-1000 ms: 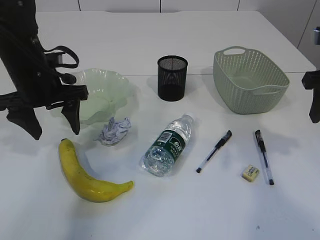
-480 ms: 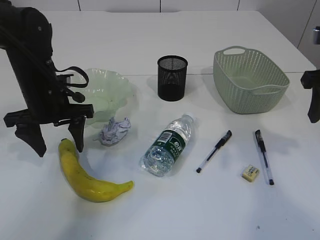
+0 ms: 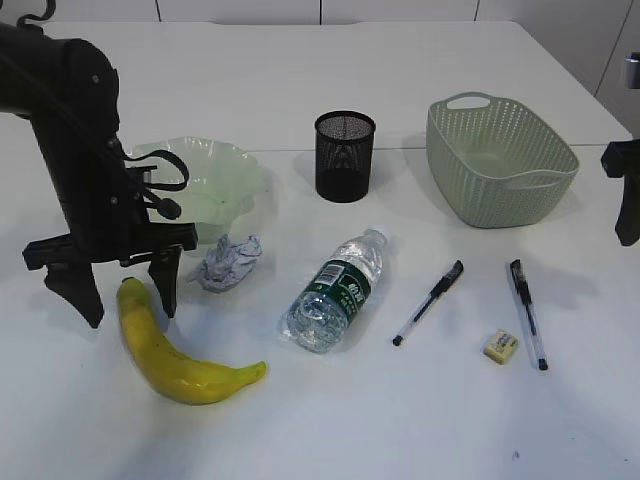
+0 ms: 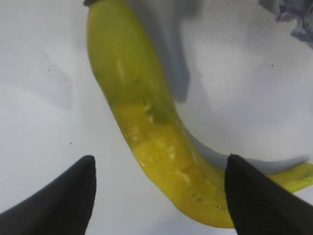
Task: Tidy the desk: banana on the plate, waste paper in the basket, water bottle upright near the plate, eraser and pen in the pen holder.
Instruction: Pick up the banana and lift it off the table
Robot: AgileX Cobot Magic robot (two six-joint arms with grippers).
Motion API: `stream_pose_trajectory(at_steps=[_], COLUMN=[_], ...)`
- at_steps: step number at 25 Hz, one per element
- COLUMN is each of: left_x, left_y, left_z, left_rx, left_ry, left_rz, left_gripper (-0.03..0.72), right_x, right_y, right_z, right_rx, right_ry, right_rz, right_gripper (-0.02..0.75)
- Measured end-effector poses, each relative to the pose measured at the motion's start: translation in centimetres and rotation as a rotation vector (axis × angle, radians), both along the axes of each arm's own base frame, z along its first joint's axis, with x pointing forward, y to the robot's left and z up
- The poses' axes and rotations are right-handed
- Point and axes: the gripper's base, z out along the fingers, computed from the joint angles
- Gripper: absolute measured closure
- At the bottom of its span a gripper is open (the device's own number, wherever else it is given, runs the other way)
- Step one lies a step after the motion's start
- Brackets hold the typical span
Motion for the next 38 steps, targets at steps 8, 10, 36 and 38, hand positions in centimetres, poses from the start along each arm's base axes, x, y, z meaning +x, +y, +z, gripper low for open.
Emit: stream_pose_trajectory(at_steps=[8, 10, 36, 38], left_x=[0.3, 0.3, 0.4, 0.5], left_y=[-0.1, -0.1, -0.1, -0.1], left_z=[-0.2, -0.2, -1.7, -1.9], left_rx=[-0.008, -0.009, 0.002, 0.004], left_ry=[-0.028, -0.032, 0.003, 0.009], left_rz=[0.005, 0.005, -0.006, -0.009], left_gripper=[0.105, 0.106, 0.106, 0.106], right_x=[0.0, 0.0, 0.0, 0.0], right_y=[0.0, 0.0, 0.0, 0.0], right_z=[0.0, 0.0, 0.0, 0.0], right_rx=[0.0, 0.0, 0.0, 0.0], right_ry=[0.0, 0.0, 0.0, 0.0], right_rz=[0.0, 0.0, 0.0, 0.0], right_gripper=[0.309, 0.309, 0.309, 0.309])
